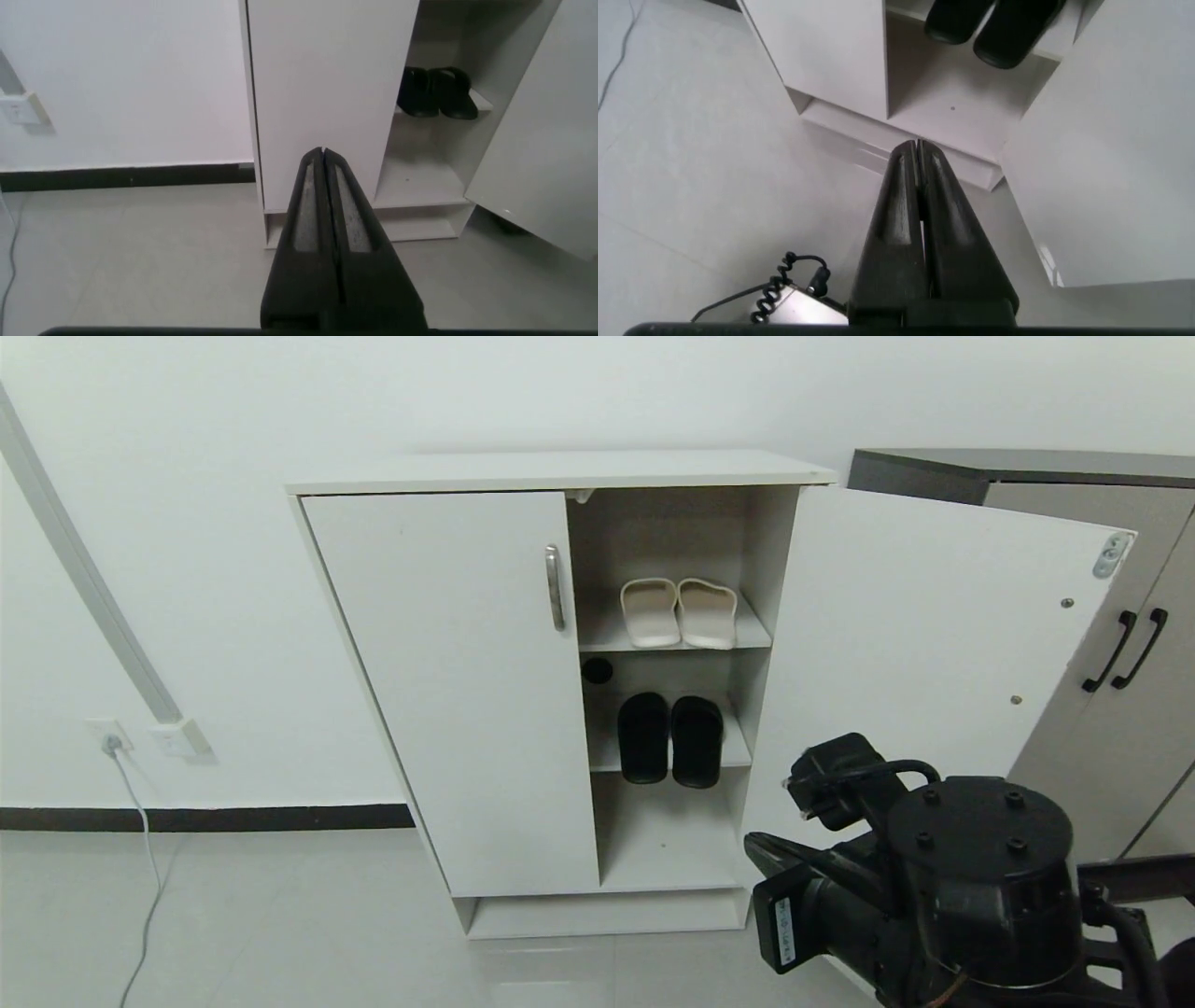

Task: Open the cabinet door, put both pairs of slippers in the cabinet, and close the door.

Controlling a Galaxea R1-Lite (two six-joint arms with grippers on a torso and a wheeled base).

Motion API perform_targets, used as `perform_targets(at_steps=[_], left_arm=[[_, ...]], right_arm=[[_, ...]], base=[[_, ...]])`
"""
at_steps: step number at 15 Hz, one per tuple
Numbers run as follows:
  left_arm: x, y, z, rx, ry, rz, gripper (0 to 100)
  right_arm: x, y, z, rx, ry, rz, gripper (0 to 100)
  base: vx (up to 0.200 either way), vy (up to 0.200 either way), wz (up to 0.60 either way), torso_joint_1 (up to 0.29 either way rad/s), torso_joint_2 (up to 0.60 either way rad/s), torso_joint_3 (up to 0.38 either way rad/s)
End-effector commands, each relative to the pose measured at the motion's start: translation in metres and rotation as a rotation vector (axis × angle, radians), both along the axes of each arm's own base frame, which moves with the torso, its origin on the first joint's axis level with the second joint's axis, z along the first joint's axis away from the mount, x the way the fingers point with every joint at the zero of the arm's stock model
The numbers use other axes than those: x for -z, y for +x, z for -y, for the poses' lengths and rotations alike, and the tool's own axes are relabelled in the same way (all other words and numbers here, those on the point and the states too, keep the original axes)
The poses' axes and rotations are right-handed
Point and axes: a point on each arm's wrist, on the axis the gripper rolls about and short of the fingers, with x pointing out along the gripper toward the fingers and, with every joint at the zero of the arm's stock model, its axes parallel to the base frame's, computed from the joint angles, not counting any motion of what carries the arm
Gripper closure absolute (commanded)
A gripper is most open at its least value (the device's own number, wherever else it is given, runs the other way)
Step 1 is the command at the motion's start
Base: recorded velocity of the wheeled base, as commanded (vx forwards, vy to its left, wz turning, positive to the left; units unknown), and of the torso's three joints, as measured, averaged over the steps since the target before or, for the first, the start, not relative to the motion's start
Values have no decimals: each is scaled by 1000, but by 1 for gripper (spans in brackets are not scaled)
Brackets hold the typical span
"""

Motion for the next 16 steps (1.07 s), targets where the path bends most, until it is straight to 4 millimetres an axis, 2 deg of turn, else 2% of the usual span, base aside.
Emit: perform_targets(at_steps=[1,4,8,16], left_arm=[[0,0,0,0,-3,-1,100],[0,0,0,0,-1,-1,100],[0,0,0,-5,-1,-1,100],[0,0,0,-2,-4,-1,100]], right_arm=[[0,4,0,11,10,8,100],[0,7,0,18,9,20,100],[2,8,-1,19,0,16,100],[3,12,-2,27,-6,17,100]], base=[[0,0,0,0,0,0],[0,0,0,12,-206,-261],[0,0,0,50,-461,-360],[0,0,0,127,-466,-337]])
